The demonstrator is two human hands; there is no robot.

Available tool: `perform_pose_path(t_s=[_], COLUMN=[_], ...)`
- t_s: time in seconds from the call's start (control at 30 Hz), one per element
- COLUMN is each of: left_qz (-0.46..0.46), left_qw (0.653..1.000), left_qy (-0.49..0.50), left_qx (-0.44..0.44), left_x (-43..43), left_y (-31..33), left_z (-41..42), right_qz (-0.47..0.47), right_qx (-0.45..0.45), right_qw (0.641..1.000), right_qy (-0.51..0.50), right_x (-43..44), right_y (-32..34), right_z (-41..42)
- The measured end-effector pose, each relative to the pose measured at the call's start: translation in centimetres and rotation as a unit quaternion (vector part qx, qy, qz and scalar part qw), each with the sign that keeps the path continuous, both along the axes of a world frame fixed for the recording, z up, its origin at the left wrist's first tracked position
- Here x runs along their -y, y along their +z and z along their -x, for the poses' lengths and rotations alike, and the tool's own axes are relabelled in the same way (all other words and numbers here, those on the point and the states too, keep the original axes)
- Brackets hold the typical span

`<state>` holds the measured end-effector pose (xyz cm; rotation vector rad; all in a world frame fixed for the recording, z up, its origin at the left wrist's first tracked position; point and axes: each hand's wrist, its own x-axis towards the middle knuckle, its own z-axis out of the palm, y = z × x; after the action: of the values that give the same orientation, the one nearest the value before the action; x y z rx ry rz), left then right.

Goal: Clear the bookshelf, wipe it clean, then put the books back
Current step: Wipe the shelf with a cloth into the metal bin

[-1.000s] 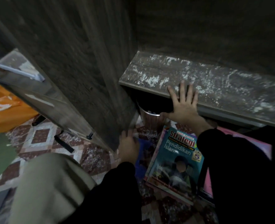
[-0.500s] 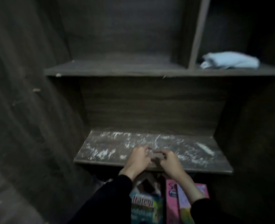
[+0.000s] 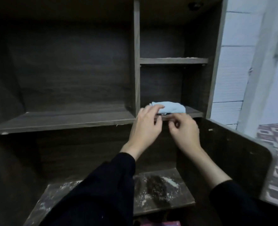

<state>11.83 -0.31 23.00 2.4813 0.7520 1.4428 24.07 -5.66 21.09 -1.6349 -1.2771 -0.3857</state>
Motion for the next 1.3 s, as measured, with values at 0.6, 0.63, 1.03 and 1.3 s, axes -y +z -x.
perform_pose_path(t_s=[0.6,0.63,1.03,1.3], left_qz=[0.178,0.161,0.025,0.221], left_qw=[0.960,0.968,0.999,0.972], left_qy=[0.017,0.013,0.038,0.050], left_qx=[-0.215,-0.194,-0.021,-0.057], left_x=[-9.2,-8.6,3.3,2.6], left_y=[4.5,4.5,-0.9,-15.4], left_z=[-6.9,-6.7,5.5,15.8], right_qz=[0.230,0.187,-0.010,0.284], right_qx=[0.000,0.005,0.056,-0.038], right_qw=[0.961,0.971,0.967,0.893], right_qy=[0.150,0.147,0.250,0.346], right_x=[-7.8,-7.5,1.9,0.0], right_y=[5.8,5.5,1.3,-11.9], right_z=[-10.1,-10.0,0.9,10.0])
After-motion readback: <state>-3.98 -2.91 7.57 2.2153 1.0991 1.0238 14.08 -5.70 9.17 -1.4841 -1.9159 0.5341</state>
